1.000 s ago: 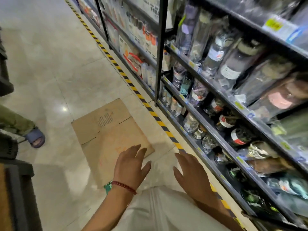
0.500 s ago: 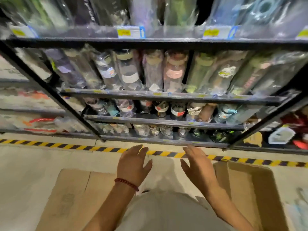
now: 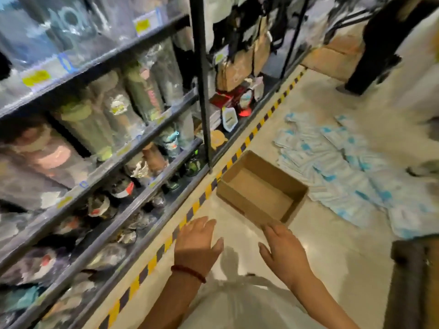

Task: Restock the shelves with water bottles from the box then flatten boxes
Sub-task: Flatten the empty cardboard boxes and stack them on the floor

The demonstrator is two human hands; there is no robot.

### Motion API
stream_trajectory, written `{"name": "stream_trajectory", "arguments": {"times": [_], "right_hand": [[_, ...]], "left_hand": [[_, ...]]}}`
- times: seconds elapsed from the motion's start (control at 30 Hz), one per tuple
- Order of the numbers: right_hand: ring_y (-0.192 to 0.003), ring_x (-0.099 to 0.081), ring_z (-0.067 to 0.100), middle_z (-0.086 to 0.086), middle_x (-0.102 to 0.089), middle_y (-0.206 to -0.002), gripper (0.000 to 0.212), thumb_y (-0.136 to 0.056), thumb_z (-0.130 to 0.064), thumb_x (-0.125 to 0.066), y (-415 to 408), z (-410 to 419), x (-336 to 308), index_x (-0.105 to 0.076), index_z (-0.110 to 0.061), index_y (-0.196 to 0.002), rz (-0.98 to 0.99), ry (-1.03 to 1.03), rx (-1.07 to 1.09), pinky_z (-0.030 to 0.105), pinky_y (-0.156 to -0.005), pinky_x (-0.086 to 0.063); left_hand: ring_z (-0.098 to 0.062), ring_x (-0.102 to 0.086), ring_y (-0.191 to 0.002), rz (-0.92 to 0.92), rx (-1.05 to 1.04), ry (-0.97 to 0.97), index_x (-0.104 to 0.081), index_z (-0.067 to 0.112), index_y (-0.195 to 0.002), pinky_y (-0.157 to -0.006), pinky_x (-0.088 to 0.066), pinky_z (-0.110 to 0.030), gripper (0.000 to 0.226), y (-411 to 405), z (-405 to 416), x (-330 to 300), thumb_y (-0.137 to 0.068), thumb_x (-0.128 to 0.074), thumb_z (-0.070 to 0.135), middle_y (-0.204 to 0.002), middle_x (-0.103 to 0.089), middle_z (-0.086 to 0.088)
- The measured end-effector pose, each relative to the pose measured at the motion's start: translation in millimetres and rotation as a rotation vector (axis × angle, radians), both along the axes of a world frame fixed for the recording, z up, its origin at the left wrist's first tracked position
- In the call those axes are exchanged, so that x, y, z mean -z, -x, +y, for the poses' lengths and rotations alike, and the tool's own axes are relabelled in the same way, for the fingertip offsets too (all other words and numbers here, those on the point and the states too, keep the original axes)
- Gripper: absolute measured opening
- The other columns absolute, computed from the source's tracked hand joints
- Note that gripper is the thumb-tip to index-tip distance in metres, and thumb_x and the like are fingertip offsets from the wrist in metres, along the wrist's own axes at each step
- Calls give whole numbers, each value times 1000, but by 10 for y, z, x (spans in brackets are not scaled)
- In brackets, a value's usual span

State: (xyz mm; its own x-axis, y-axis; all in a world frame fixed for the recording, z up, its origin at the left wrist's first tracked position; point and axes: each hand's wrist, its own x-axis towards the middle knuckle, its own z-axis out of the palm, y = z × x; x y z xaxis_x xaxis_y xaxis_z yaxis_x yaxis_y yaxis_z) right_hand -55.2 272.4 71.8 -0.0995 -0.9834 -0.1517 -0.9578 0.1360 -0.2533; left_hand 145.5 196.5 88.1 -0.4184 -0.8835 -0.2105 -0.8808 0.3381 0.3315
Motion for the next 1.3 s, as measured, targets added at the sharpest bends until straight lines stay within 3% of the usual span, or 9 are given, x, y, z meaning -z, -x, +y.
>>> {"name": "stream_trajectory", "arguments": {"times": [0.07, 0.13, 0.23, 0.33, 0.57, 0.7, 0.8, 1.0, 1.3], "right_hand": [[-74, -65, 29, 8, -67, -92, 31, -74, -23, -72, 163, 119, -41, -66, -11, -101, -15, -3, 98, 38, -57, -55], [-72, -65, 28, 7, -68, -87, 30, -70, -21, -74, 333, 179, -78, -66, -10, -97, -15, 17, 155, 37, -55, -55], [-75, -65, 27, 6, -67, -87, 28, -72, -23, -67, 542, 254, -95, -66, -11, -97, -34, 37, 230, 36, -57, -55], [-92, -63, 30, 8, -67, -102, 34, -80, -21, -65, 716, 320, -68, -64, -10, -112, -41, 21, 294, 38, -71, -55], [-129, -43, 22, 3, -46, -142, 50, -96, -29, -47, 902, 314, 11, -39, -16, -143, -107, -94, 486, 29, -98, -43], [-134, -38, 21, 2, -39, -148, 48, -98, -31, -42, 833, 79, 144, -37, -16, -144, -144, -199, 536, 28, -102, -39], [-135, -36, 18, -1, -37, -149, 48, -99, -32, -39, 797, -220, 339, -36, -18, -144, -147, -264, 577, 25, -104, -37], [-130, -41, 20, 0, -45, -142, 47, -98, -32, -39, 894, -939, 1042, -38, -17, -142, -151, -319, 660, 27, -98, -41], [-117, -48, 20, 0, -53, -129, 39, -97, -31, -42, 1149, -1472, 2798, -42, -21, -135, -172, -358, 717, 28, -86, -45]], "left_hand": [[-19, -40, -132, -76, 122, -31, -45, 26, -138, -109, -31, -31, 82, 264, -38, 1, -73, -10, 61, -144, -44, 3], [-17, -30, -138, -67, 191, -19, -35, 27, -143, -111, -22, -29, 84, 498, -98, 13, -73, -3, 62, -150, -34, 4], [-17, -32, -136, -53, 244, 13, -37, 27, -143, -112, -24, -30, 69, 804, -183, 7, -86, -17, 61, -150, -35, 3], [-16, -33, -136, -50, 293, 22, -38, 28, -142, -112, -25, -30, 54, 1087, -255, 15, -94, -38, 51, -149, -36, 5], [-15, -31, -137, -81, 413, -41, -39, 27, -142, -111, -22, -29, 61, 1373, -525, 101, -88, -33, 56, -149, -37, 4], [-24, -59, -115, -84, 461, 13, -64, 20, -120, -97, -45, -40, 50, 1412, -915, 224, -83, -48, 50, -125, -62, -2], [-20, -52, -120, -172, 559, -34, -54, 25, -128, -101, -40, -35, 44, 1495, -1381, 358, -90, -50, 47, -132, -55, 2], [-18, -47, -119, -215, 683, -82, -46, 28, -130, -98, -37, -31, 42, 1713, -2246, 1056, -92, -46, 46, -130, -52, 5], [-18, -46, -119, -320, 688, -127, -40, 24, -132, -97, -40, -32, 46, 1811, -2626, 2910, -92, -46, 46, -129, -50, 3]]}}
